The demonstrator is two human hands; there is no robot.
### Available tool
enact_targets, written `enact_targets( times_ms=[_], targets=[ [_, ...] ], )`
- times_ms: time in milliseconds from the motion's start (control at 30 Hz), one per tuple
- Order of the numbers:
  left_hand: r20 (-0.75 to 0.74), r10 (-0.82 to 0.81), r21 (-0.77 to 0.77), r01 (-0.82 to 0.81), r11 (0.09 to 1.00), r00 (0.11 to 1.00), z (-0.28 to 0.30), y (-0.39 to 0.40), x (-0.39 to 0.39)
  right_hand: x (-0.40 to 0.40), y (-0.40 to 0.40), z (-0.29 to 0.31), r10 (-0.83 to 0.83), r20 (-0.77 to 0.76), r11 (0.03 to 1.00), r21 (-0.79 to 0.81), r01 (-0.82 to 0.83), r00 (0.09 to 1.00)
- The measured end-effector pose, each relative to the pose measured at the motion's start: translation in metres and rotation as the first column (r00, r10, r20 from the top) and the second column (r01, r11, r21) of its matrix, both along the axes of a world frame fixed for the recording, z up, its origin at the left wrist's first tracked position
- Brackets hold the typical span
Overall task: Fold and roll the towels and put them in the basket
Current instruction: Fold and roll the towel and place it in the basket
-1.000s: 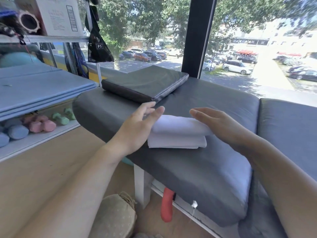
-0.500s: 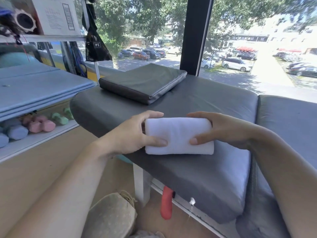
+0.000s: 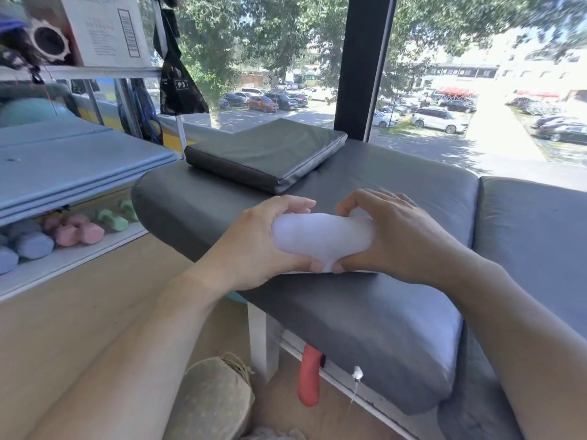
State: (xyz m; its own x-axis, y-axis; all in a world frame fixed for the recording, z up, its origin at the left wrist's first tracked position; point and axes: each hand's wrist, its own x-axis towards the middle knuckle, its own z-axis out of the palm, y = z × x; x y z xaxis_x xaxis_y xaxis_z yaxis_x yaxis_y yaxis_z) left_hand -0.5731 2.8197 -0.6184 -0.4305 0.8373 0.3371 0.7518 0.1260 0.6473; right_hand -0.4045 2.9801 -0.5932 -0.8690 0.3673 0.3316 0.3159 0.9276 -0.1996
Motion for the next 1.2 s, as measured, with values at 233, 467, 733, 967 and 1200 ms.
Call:
enact_targets(
  times_ms=[233,467,733,967,1200],
  targets=[
    [-0.022,0.002,-0.097,-0.004,0.995,1.000,-0.006,0.004,0.001,-0.005,-0.018,-0.005,0.007,0.097,0.995,0.097,-0.017,0.995],
    [0.028,0.049,-0.065,-0.047,0.997,0.998,-0.014,0.005,-0.004,-0.007,-0.008,-0.010,-0.041,0.143,0.998,0.050,0.035,0.989],
    [0.113,0.014,0.013,-0.016,1.000,0.994,-0.024,0.005,-0.008,-0.010,0.012,-0.013,0.021,0.072,0.986,-0.167,-0.009,0.997],
    [0.226,-0.042,0.025,0.037,0.999,0.973,-0.026,-0.007,-0.008,0.001,0.028,-0.012,0.172,-0.013,0.879,-0.449,-0.159,0.985],
    [0.262,-0.019,0.061,0.003,0.998,0.965,-0.027,-0.009,-0.007,0.003,0.033,-0.015,0.167,-0.152,0.731,-0.644,-0.226,0.974]
  ],
)
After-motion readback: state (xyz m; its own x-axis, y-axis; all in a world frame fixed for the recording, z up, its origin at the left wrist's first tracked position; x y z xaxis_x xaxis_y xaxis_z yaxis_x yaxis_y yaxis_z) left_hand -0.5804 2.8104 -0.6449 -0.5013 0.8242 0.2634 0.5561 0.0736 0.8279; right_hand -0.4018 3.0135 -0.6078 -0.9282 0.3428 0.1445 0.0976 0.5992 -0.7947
